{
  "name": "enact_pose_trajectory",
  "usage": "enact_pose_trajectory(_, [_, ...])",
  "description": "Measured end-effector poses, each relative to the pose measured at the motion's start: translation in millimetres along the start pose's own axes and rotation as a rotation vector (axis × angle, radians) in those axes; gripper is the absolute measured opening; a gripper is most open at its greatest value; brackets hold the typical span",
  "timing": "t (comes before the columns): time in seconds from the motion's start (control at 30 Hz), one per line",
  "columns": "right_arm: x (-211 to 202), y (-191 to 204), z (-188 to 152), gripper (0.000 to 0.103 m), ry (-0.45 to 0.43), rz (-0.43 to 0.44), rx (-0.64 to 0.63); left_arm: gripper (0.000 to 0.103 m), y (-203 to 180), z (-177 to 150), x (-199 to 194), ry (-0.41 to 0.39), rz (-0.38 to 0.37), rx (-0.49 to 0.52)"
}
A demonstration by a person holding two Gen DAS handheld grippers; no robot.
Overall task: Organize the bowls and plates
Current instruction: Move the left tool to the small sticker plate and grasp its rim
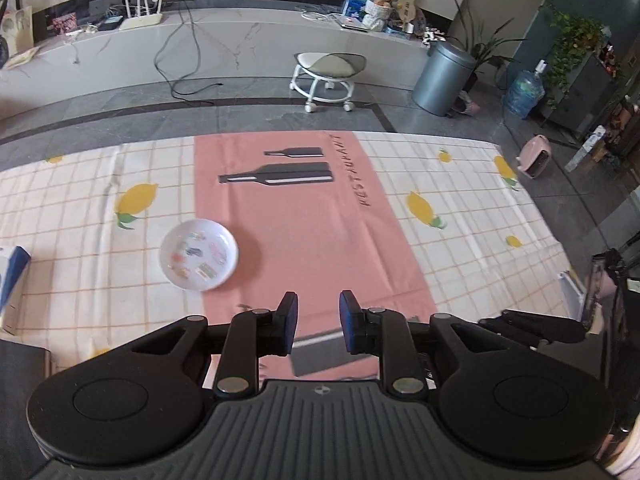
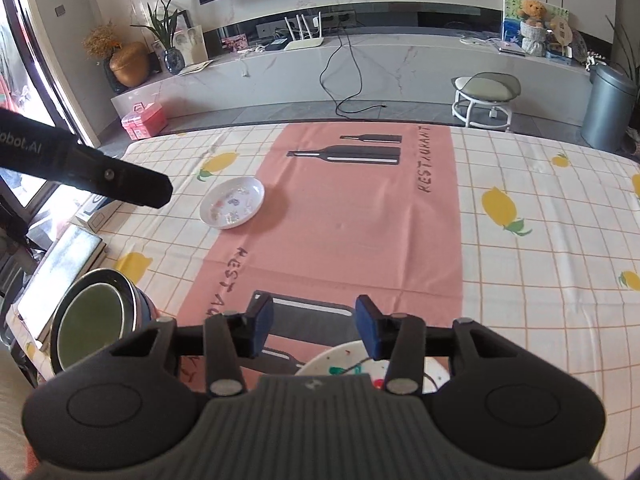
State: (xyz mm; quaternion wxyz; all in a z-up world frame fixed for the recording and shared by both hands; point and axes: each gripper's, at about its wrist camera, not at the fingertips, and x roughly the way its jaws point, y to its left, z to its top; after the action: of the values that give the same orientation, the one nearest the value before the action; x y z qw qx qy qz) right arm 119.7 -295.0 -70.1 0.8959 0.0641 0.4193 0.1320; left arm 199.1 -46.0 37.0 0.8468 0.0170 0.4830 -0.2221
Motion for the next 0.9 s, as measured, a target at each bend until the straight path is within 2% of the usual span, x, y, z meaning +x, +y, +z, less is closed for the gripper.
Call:
enact_pose_trajectory(0.07, [10.8, 4.8, 8.6, 0.045, 0.01, 0.028, 0.0, 0.026, 11.6, 7.2, 7.9, 0.01, 0.034, 0.028])
enact_pose_trajectory(0.13, [24.3, 8.9, 18.8, 0.043, 0.026, 0.051, 0.01, 0.026, 27.7, 14.6, 18.5, 0.037, 0.028, 0.039])
enact_pose_trajectory(0.2, [38.8, 12.0, 28.4, 0.036, 0.041, 0.071, 0.021, 0.026, 46.5, 21.2, 30.2, 0.068, 0.024, 0.028])
enact_pose_trajectory(0.37, [80.1, 15.1, 51.6, 0.03, 0.089, 0.11, 0.077, 0.025, 96.5, 27.5, 61.8, 0.119, 0.047, -0.033])
enact_pose_trajectory(0.5, [114.3, 20.5, 67.9, 0.03, 0.113, 0.097, 0.099, 0.026, 127.4, 24.7, 86.9, 0.114, 0.031, -0.095])
enact_pose_trajectory(0.6, [139.1, 21.6, 78.9, 0.024, 0.126, 0.121, 0.141, 0.026, 145.5, 21.8, 106.0, 0.115, -0.003, -0.147])
enact_pose_trajectory(0.73, [164.7, 22.1, 90.1, 0.02, 0.14, 0.122, 0.176, 0.026, 162.4, 17.2, 125.1, 0.104, 0.008, -0.178])
enact_pose_trajectory(0.8, [174.7, 22.6, 93.6, 0.02, 0.147, 0.114, 0.181, 0.032, 172.0, 14.8, 132.0, 0.099, 0.0, -0.21])
enact_pose_trajectory(0.9, [189.0, 23.3, 96.5, 0.02, 0.163, 0.119, 0.191, 0.033, 183.0, 10.3, 140.7, 0.101, -0.018, -0.25])
